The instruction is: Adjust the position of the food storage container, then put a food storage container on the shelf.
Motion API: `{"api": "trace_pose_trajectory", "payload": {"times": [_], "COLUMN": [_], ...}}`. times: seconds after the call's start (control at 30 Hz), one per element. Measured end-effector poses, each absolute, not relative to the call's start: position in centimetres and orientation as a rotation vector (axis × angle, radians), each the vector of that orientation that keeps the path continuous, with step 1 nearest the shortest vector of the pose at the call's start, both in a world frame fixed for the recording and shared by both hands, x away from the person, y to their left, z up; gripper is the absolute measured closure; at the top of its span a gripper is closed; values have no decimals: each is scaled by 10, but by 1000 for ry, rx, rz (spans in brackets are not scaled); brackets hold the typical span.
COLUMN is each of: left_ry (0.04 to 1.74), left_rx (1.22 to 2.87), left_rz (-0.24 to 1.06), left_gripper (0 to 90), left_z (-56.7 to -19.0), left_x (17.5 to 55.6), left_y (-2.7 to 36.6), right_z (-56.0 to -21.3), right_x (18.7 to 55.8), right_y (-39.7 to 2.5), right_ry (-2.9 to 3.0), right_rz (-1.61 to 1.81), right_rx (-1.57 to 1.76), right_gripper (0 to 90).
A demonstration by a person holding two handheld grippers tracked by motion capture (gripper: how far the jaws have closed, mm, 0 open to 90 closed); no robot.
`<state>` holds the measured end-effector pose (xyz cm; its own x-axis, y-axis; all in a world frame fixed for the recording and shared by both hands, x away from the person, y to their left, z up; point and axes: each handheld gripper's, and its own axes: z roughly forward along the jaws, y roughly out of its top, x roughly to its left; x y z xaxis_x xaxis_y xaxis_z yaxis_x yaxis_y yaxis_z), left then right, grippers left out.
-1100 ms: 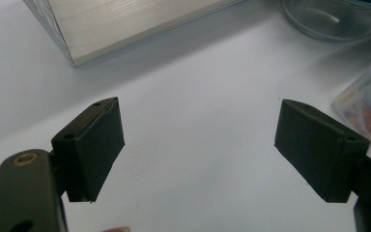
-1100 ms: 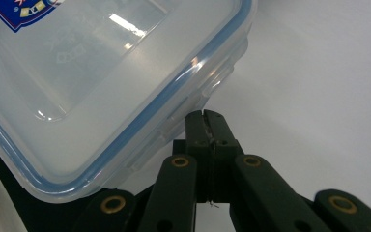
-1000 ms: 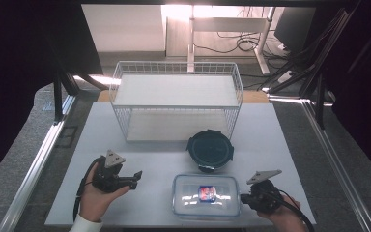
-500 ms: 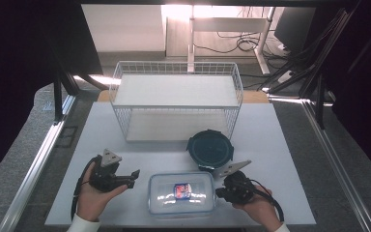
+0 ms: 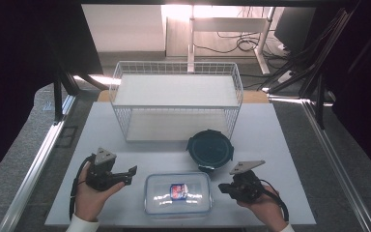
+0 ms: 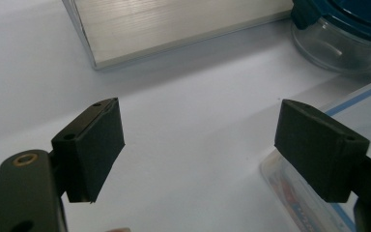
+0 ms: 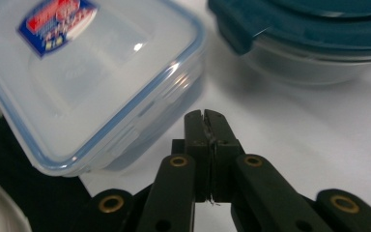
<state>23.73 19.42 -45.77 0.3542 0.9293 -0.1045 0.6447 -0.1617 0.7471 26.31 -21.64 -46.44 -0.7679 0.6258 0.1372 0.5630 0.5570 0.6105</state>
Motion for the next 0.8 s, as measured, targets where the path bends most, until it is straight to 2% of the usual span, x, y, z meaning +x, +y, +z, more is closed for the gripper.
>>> {"api": "trace_pose_trajectory", "payload": {"times": [0.1,0.17,0.27,0.37,0.47,0.8], "left_ry": [1366,1364,1362,1357,1357,1383], "left_rx": [1896,1892,1887,1886,1879,1871], "left_rz": [497,488,479,460,442,390], "left_gripper": [175,177,202,205,196,142], "left_z": [-457,-457,-455,-453,-452,-451], "left_x": [236,236,234,232,232,229], "left_y": [194,193,193,194,194,192], "right_z": [-465,-466,-468,-468,-466,-468], "right_x": [263,264,266,266,263,259], "right_y": [-222,-225,-225,-227,-229,-231], "right_ry": [2652,2640,2588,2546,2509,2499], "right_rz": [1047,1064,1082,1129,1188,1208], "right_rx": [1051,1061,1103,1154,1151,1184], "right_gripper": [860,780,449,283,240,204]}}
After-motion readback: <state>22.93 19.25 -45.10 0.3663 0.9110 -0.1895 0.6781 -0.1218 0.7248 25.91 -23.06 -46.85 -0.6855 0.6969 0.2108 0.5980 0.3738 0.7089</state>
